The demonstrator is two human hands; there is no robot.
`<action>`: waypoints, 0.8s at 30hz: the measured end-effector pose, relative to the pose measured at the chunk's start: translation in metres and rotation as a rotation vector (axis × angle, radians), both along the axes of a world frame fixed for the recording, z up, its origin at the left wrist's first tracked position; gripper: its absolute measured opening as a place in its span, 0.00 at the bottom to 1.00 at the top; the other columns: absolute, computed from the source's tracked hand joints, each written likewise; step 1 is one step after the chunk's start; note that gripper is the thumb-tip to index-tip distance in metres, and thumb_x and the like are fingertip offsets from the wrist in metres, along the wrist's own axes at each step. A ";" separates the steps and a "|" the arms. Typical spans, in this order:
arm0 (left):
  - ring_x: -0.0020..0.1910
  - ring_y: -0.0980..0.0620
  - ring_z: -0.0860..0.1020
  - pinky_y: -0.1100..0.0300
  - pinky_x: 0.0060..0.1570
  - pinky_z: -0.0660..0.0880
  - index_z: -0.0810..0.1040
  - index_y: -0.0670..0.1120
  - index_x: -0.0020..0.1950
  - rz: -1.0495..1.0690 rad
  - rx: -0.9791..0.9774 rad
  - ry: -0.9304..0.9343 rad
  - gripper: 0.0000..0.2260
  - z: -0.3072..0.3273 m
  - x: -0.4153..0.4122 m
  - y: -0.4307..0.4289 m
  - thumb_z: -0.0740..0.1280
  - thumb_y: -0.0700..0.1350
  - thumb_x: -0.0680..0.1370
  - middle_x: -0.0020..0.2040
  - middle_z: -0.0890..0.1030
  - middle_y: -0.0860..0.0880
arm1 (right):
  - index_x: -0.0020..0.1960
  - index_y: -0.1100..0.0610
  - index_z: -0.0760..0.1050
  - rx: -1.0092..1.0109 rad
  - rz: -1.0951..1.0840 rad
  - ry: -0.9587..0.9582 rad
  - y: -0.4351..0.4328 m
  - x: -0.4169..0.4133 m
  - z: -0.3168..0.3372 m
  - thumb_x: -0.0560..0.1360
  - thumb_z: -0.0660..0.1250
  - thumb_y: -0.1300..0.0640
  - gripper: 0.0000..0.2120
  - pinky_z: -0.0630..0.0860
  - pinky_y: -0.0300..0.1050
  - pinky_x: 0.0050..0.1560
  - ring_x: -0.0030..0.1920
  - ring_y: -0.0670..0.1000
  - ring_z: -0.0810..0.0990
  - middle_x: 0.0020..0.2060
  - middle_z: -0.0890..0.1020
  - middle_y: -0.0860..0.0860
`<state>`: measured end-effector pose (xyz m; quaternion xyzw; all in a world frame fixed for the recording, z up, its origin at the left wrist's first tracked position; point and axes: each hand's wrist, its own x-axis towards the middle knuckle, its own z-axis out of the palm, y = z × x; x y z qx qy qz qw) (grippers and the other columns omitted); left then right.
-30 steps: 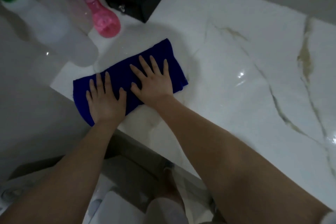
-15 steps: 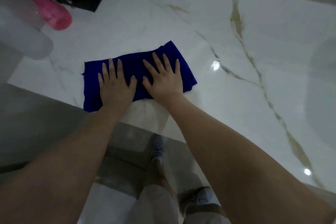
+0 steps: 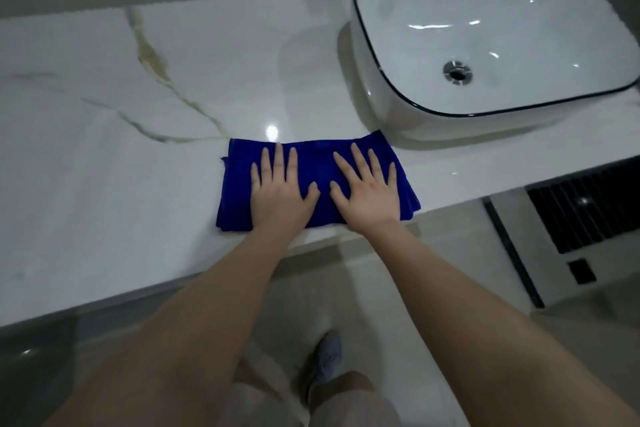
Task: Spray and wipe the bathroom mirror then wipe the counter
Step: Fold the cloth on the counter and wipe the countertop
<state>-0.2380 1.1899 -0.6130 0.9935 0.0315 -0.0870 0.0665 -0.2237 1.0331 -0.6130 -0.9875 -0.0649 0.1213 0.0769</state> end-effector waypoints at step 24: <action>0.77 0.47 0.44 0.49 0.75 0.43 0.46 0.47 0.79 0.428 0.025 -0.027 0.31 -0.007 -0.064 0.190 0.51 0.59 0.80 0.79 0.46 0.47 | 0.78 0.45 0.40 0.061 0.364 0.098 0.210 -0.019 0.003 0.80 0.44 0.38 0.30 0.33 0.65 0.72 0.77 0.56 0.36 0.78 0.39 0.49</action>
